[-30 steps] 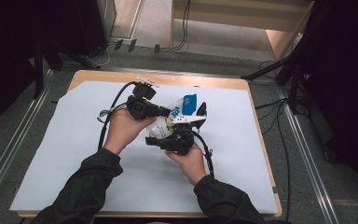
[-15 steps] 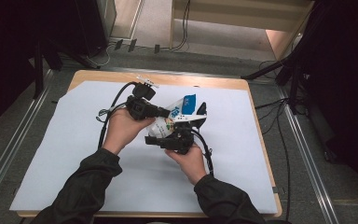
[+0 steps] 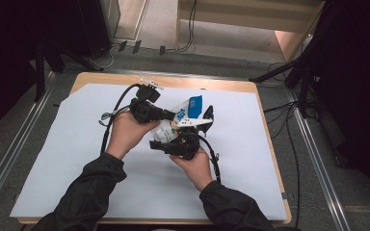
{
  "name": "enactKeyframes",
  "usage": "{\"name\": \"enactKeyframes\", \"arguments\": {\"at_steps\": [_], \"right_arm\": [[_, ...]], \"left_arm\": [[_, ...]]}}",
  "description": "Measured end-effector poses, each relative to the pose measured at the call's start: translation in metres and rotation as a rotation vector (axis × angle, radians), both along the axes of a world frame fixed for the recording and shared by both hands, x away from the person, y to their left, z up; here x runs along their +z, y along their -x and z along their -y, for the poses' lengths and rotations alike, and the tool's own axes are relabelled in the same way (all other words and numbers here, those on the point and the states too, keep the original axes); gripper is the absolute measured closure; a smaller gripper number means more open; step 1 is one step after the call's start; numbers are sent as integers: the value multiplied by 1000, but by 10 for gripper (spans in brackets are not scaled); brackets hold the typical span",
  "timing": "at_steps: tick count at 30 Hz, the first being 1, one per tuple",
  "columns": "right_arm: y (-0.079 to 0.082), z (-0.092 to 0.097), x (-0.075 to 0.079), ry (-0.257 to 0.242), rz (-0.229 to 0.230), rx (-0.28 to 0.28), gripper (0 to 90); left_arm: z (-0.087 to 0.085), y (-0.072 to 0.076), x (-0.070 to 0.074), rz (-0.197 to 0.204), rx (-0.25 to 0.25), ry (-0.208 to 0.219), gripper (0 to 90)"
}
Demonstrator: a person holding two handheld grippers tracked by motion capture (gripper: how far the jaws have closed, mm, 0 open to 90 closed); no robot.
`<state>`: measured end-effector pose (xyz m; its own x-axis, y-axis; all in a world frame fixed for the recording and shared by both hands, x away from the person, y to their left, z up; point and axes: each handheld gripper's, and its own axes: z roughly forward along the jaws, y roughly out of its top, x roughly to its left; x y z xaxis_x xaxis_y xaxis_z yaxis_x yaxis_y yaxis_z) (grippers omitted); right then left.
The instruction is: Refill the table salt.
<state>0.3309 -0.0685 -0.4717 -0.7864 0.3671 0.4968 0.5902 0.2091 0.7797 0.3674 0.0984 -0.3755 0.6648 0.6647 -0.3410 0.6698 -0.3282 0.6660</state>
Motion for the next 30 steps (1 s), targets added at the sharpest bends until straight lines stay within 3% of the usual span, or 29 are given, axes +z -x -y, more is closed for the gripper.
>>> {"name": "enactKeyframes", "arguments": {"at_steps": [9,17,30], "right_arm": [[-3,3,3,-54,-45,7,681],[-5,1,0,-23,-45,4,671],[-3,0,1,-23,-32,-3,668]], "left_arm": [[1,-1,3,14,10,14,896],[4,-3,0,3,7,-2,897],[0,-3,2,-3,10,-6,898]]}}
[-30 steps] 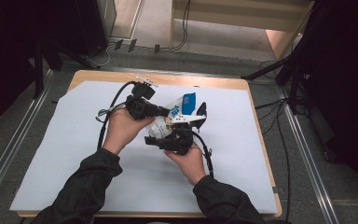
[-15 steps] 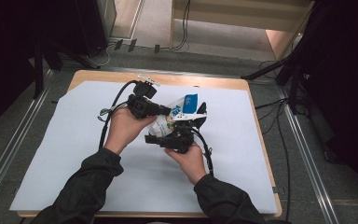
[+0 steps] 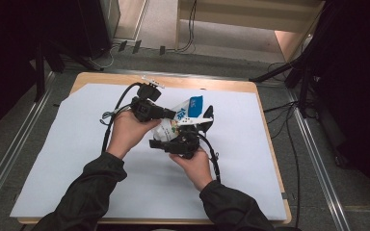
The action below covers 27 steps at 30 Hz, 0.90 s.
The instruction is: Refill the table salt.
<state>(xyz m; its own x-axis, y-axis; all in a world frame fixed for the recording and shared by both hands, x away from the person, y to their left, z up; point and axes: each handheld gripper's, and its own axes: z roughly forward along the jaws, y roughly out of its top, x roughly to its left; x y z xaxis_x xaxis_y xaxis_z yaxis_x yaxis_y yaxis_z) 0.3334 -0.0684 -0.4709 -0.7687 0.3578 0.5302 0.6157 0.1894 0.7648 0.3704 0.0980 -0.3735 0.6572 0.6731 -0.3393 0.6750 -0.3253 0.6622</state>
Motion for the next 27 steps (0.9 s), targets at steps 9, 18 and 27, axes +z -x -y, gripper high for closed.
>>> {"name": "enactKeyframes", "arguments": {"at_steps": [9,18,27], "right_arm": [[1,0,-1,6,0,-2,661],[5,-3,-4,28,21,4,726],[4,-3,-4,27,17,8,722]], "left_arm": [[0,0,-1,-7,-2,-6,898],[-3,-1,0,-2,6,12,898],[-1,-1,-2,4,8,2,896]]}}
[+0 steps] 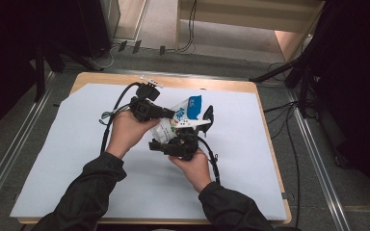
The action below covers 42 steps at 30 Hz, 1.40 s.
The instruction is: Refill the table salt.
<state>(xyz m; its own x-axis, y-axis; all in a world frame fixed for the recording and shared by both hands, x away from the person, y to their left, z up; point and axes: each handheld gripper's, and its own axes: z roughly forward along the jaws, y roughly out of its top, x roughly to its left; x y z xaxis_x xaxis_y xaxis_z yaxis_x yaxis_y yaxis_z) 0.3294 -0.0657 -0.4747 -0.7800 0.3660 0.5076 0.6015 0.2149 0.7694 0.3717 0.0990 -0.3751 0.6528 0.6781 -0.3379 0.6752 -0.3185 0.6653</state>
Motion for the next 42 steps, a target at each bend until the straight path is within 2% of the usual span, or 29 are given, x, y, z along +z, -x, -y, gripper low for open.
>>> {"name": "enactKeyframes", "arguments": {"at_steps": [42], "right_arm": [[-1,0,4,3,7,-2,703]], "left_arm": [[4,0,0,15,-7,6,893]]}}
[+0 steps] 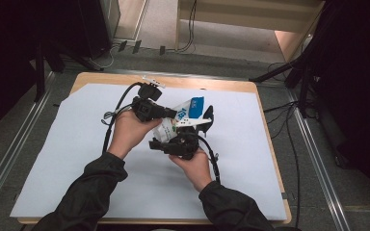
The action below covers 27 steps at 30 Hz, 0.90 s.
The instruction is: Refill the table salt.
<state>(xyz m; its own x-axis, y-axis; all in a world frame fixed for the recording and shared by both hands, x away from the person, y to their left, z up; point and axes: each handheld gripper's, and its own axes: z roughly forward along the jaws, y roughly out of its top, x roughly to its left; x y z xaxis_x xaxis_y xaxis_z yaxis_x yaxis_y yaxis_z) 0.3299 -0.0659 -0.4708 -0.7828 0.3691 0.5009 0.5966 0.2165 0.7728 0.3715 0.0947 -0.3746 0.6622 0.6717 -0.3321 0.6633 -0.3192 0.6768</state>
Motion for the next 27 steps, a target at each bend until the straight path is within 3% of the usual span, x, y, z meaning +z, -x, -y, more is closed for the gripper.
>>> {"name": "enactKeyframes", "arguments": {"at_steps": [16,27], "right_arm": [[1,0,2,-8,3,-8,708],[-1,-1,-4,-1,0,-8,664]], "left_arm": [[1,2,2,13,0,1,889],[0,3,-1,1,-4,-22,889]]}}
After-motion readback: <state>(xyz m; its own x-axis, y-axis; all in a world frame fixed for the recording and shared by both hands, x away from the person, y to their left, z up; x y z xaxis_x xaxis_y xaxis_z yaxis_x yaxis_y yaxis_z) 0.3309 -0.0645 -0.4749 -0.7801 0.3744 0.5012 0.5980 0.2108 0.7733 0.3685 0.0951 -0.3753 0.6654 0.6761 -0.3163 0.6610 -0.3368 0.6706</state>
